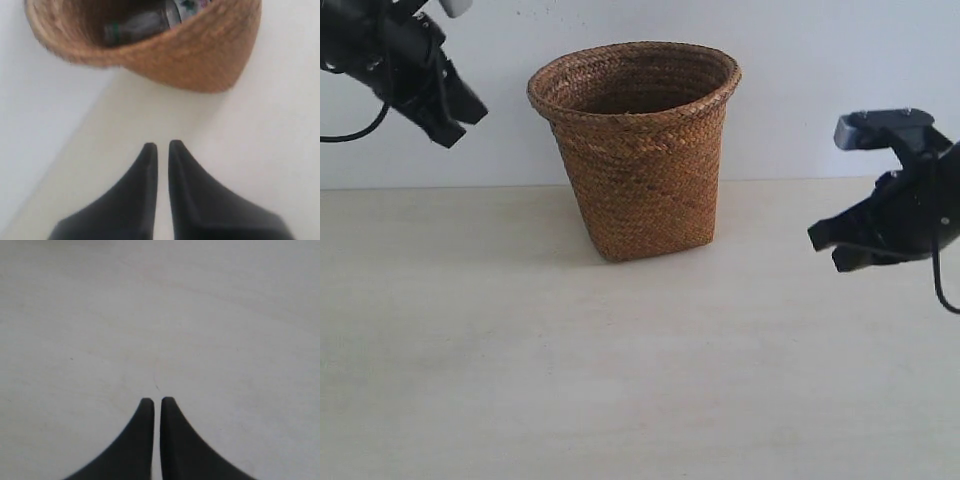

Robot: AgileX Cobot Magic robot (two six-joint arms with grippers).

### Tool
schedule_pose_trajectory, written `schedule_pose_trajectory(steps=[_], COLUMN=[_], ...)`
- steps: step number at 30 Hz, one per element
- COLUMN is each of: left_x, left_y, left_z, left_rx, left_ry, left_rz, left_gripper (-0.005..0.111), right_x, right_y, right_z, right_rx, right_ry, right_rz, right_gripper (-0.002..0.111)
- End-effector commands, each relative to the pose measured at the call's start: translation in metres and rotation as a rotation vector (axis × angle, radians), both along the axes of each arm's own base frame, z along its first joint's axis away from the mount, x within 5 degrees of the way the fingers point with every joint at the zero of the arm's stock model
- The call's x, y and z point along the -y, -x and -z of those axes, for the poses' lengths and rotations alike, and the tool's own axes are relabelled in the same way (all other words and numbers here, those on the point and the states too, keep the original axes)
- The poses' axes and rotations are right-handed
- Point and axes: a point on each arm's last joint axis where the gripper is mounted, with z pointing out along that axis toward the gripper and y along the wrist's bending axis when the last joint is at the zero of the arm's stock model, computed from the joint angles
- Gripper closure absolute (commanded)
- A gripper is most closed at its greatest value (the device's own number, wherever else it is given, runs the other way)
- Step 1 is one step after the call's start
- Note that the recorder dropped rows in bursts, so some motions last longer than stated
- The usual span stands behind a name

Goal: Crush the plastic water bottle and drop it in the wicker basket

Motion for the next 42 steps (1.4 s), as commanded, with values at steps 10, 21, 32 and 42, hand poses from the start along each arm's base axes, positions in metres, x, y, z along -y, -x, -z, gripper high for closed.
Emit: schedule_pose_trajectory(steps=[10, 21, 32, 42], left_x=[-0.043, -0.052, -0.064, -0.072], left_y=[0.033, 0.083, 0.149, 0.212], left_z=[0.019, 0.017, 0.020, 0.023], left_rx=[-0.458, -0.357, -0.076, 0.161], left_ry=[-0.194, -0.098, 0.093, 0.342], left_rz=[-0.474, -0.536, -0.558, -0.572], left_gripper=[0.102, 0.102, 0.102, 0.102], right_x=[0.030, 0.066, 0.066, 0.066], right_y=[-0.004, 0.032, 0.107, 0.184], right_z=[-0.054, -0.070, -0.086, -0.089], right_rx=[-0.147, -0.037, 0.397, 0.816], right_ry=[0.180, 0.176, 0.131, 0.084], right_rz=[0.095, 0.220, 0.287, 0.333], right_gripper=[0.108, 0.108, 0.108, 0.108])
